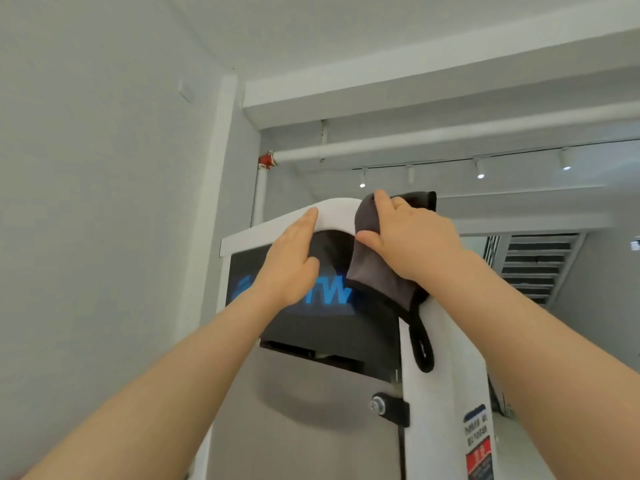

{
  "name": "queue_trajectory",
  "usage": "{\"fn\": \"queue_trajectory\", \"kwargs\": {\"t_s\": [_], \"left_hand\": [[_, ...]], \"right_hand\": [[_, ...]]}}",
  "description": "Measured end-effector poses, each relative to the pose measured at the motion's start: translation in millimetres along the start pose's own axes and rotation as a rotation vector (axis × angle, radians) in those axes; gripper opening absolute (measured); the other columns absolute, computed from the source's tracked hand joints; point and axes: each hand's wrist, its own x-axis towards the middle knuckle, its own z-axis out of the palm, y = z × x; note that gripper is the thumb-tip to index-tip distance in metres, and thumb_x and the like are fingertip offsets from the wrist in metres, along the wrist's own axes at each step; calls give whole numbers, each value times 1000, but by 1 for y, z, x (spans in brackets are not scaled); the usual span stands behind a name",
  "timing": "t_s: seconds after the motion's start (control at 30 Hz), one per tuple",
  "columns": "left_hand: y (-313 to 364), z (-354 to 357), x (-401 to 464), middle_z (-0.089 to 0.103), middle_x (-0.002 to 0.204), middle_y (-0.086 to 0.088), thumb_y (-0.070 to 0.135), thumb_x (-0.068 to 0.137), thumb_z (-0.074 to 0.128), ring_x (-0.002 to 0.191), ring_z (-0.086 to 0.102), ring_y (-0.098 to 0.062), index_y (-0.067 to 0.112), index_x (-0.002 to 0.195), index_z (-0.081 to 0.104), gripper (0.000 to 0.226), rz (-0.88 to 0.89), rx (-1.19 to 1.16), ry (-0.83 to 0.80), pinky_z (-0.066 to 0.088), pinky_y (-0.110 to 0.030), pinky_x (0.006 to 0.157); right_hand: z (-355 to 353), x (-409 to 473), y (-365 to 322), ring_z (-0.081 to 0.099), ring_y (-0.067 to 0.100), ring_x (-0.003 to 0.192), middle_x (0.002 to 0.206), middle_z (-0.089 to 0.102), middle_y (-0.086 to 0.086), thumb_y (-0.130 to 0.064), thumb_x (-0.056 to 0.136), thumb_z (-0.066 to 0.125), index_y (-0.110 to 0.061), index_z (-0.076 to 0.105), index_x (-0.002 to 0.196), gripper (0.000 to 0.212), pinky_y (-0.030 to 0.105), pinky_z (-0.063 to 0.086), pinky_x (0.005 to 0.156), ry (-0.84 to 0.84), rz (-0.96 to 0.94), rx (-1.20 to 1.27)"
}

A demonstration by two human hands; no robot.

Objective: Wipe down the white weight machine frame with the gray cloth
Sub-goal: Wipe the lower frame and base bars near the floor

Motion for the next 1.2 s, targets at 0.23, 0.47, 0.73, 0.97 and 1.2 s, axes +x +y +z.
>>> {"fn": "queue_trajectory", "kwargs": {"t_s": [0.23,0.47,0.73,0.97,1.2], "left_hand": [[-76,-27,42,10,156,1,-2,86,43,141,14,-16,19,148,7,74,110,134,-41,11,-24,111],[-147,-34,60,36,144,-6,35,89,46,126,38,-25,15,145,22,64,-19,214,-62,29,-41,105],[-186,-19,77,15,154,-2,56,84,53,139,18,-23,28,147,5,84,85,260,-188,12,-44,113],[-213,-7,95,13,154,3,66,73,56,140,13,-20,31,147,4,97,169,205,-171,4,-44,114],[-250,-9,119,41,141,1,67,68,60,123,41,-19,24,144,23,95,272,193,-117,28,-38,105]], "right_hand": [[0,78,-68,54,24,106,118,57,3,-58,91,38,-18,44,122,50,37,32,83,-165,25,-424],[70,94,-130,38,30,124,136,43,11,-60,92,28,-10,31,137,67,46,21,106,-45,-60,-559],[59,81,-96,46,28,111,125,53,6,-60,91,27,-19,37,132,59,41,28,97,90,31,-569],[76,127,-124,57,27,98,106,64,5,-51,95,30,-15,38,110,40,36,30,74,45,-108,-545],[116,163,-154,45,25,117,133,48,5,-47,98,25,-19,44,126,44,36,32,88,-44,-235,-552]]}}
